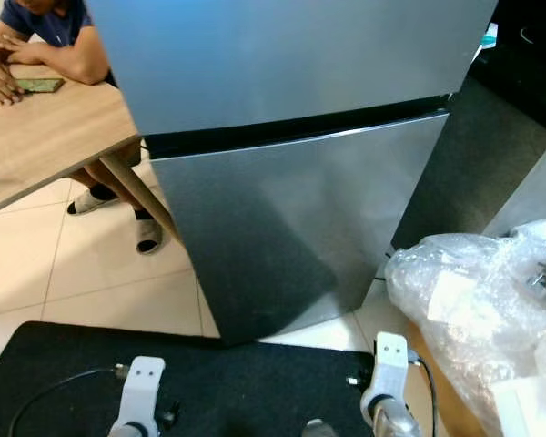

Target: Restocking fridge

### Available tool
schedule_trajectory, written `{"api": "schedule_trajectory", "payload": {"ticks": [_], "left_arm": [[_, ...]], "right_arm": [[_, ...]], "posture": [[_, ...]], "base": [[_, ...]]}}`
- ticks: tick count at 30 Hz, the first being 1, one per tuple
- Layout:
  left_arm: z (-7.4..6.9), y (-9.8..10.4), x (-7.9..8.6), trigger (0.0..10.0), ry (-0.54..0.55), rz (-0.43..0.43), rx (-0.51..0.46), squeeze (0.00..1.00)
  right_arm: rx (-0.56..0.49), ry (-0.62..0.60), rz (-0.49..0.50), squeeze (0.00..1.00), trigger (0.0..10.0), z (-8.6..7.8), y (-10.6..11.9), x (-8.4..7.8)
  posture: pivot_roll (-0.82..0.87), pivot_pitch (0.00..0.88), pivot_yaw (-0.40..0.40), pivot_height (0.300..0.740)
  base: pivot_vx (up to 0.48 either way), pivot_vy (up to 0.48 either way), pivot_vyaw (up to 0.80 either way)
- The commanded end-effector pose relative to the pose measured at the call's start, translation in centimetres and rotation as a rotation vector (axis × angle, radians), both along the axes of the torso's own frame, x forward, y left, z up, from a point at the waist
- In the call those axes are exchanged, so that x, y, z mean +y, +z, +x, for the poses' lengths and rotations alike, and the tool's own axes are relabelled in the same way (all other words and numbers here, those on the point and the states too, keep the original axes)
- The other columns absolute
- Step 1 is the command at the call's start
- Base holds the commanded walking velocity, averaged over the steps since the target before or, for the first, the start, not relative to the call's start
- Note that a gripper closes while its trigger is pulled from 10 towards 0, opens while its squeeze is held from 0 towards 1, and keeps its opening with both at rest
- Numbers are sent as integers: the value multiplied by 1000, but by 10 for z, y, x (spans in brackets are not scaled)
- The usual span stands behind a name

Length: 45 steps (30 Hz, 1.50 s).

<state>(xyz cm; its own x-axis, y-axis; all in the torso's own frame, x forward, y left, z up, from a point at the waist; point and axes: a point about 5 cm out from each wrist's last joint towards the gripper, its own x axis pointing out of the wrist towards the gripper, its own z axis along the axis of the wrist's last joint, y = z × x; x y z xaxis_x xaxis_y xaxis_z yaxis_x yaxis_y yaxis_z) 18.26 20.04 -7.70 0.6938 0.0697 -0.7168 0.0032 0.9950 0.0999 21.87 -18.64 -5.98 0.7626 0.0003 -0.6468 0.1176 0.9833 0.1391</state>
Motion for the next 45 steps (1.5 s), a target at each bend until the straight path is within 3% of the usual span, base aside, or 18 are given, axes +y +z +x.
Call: {"api": "schedule_trajectory", "payload": {"ticks": [1,22,35,45], "left_arm": [[-8,-5,2,10000,2,6,44,0],[-11,-5,10,10000,3,21,60,0],[-5,-3,4,10000,-66,27,57,0],[-4,-3,3,10000,-81,40,60,0]], "right_arm": [[29,-10,3,0,10000,-7,-5,0],[37,7,7,0,10000,-10,-7,5],[39,0,6,0,10000,-11,-7,3],[39,-6,8,0,10000,-12,-8,3]], "posture": [[-137,132,32,740],[-126,128,29,740],[-128,133,33,740],[-129,133,39,740]], "base": [[0,364,0],[0,363,0],[0,0,0],[0,-460,0]]}}
